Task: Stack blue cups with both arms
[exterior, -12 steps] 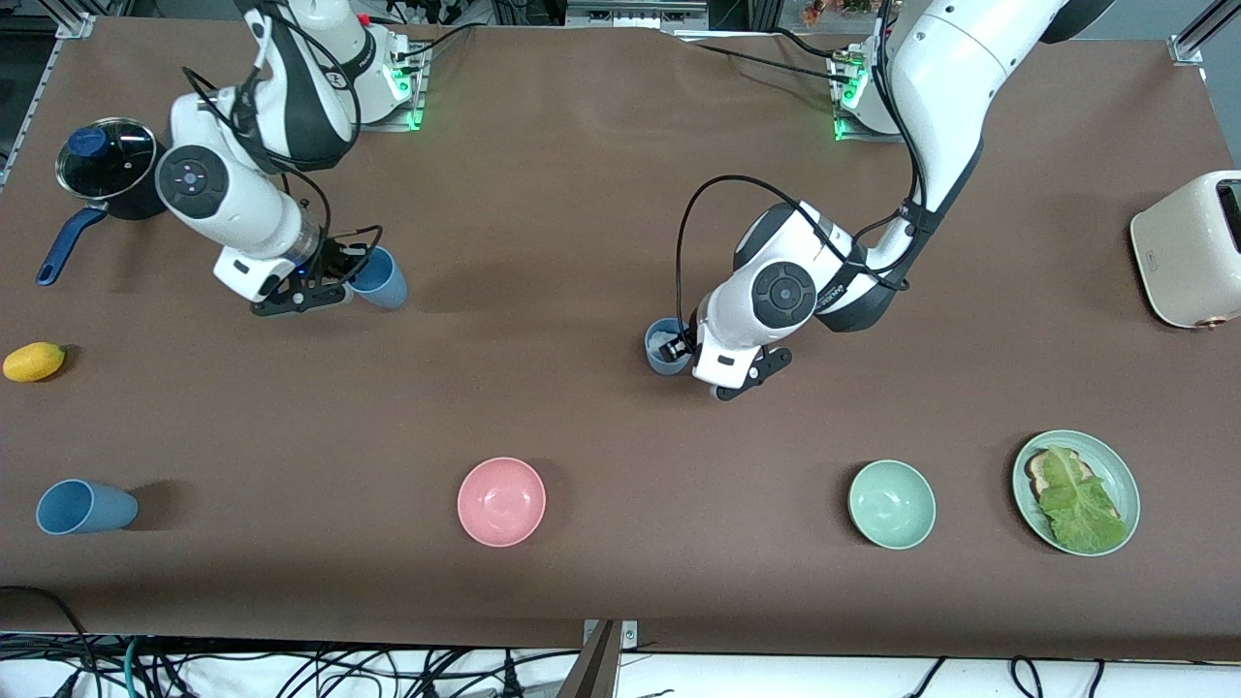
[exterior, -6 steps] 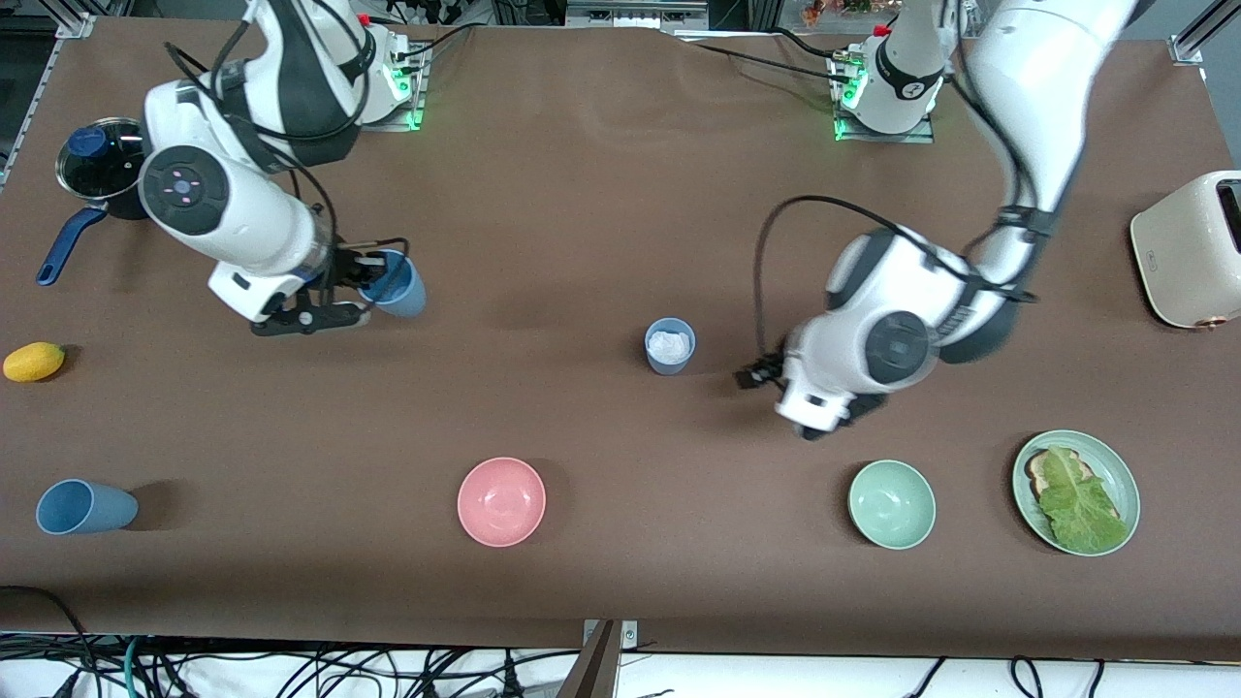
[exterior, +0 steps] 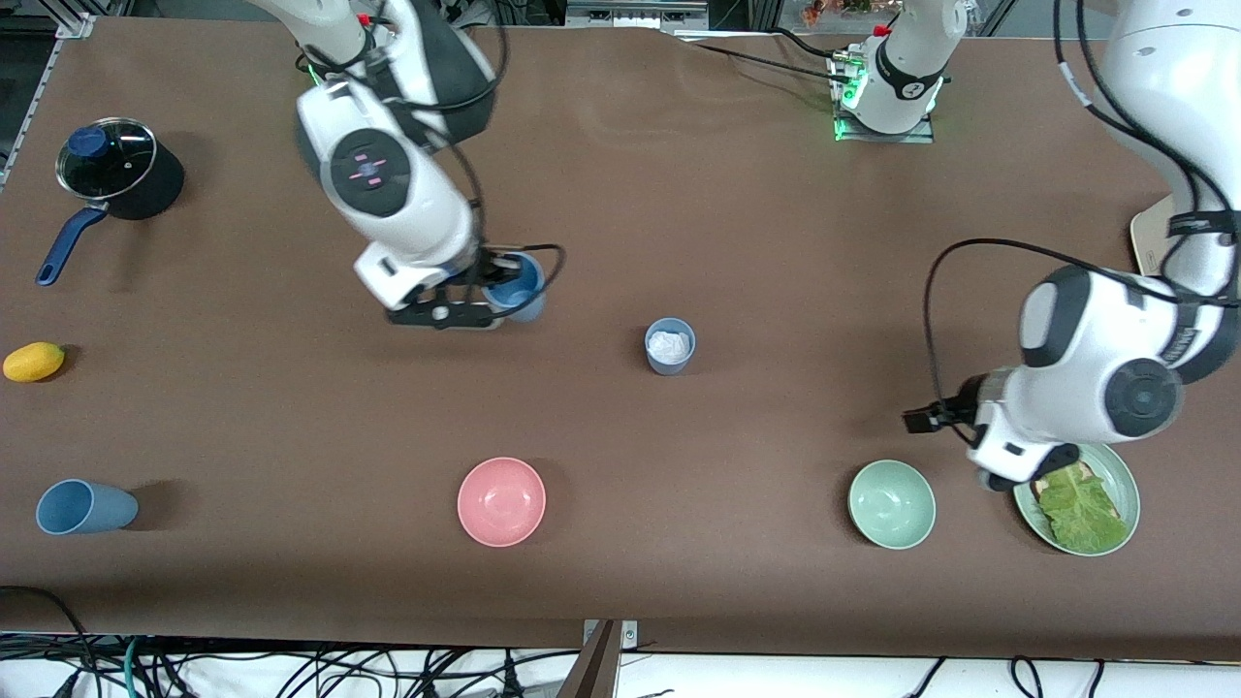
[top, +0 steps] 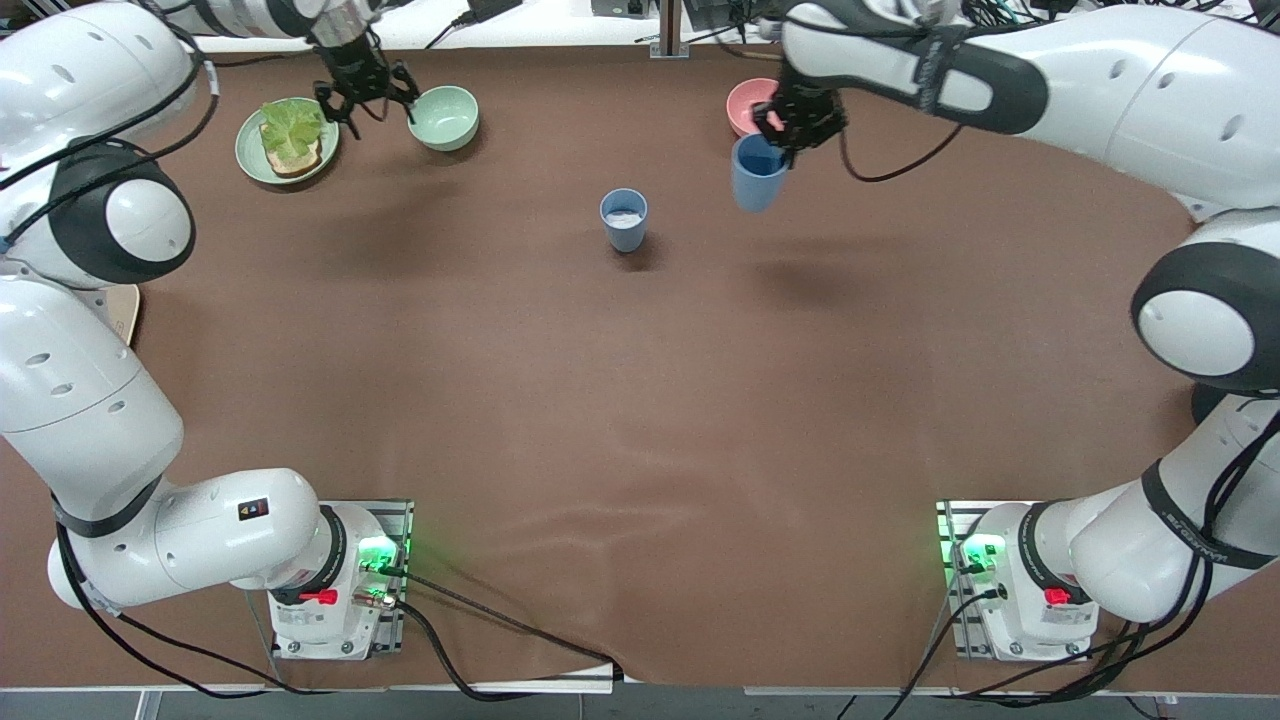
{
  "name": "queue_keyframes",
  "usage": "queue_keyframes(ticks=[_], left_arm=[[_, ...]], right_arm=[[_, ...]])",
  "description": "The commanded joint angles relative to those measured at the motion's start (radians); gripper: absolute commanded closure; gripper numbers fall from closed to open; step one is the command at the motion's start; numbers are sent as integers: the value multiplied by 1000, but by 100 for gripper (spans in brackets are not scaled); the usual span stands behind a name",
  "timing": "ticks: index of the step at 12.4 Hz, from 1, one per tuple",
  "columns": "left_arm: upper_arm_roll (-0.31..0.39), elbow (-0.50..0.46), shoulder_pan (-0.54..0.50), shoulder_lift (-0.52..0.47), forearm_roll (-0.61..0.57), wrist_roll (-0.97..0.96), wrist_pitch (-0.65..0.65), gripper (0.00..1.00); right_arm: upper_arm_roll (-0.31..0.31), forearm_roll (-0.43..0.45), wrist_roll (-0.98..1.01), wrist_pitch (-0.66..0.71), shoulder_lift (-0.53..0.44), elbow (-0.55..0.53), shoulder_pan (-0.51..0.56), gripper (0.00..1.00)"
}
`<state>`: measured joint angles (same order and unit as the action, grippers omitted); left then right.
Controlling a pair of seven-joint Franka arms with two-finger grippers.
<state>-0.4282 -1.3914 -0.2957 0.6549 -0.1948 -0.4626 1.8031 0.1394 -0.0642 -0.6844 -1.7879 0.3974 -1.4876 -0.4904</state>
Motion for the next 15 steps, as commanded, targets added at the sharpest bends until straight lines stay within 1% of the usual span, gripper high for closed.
queue_keyframes(ticks=[1,3,4,7,8,9,11,13,14,15], left_arm=[[-12,-1,-89,-41,-25,193,-45,0],[-12,-1,-128,-63,-25,274,-74,0],[-12,-1,-135,-78,-25,300,-82,0],[-9,-3,-138,-155,-25,376,-145,0],[-12,-3,-152,-167,-23,380,-146,0],[-12,-3,-155,-175,-22,380,-149,0],[-17,-3,-154,-181,-18,377,-169,0],[-11,-6,-143,-217,-6,381,-165,0],[12,-15,-117,-236,-5,374,-168,0],[122,-56,-18,-295,-3,374,-162,0]], right_arm=[[-7,-11,-191,38,147,261,-112,100],[-7,-8,-312,9,233,386,-174,100],[-9,-8,-355,-36,257,407,-195,100],[-10,-5,-373,-157,302,409,-203,100],[-12,-3,-373,-181,313,409,-201,100],[-12,-2,-377,-189,322,409,-204,100],[-14,6,-377,-162,322,406,-220,100],[-14,41,-373,-127,320,406,-221,100],[-14,59,-373,-123,320,402,-221,100],[-14,73,-373,-123,323,397,-226,100]])
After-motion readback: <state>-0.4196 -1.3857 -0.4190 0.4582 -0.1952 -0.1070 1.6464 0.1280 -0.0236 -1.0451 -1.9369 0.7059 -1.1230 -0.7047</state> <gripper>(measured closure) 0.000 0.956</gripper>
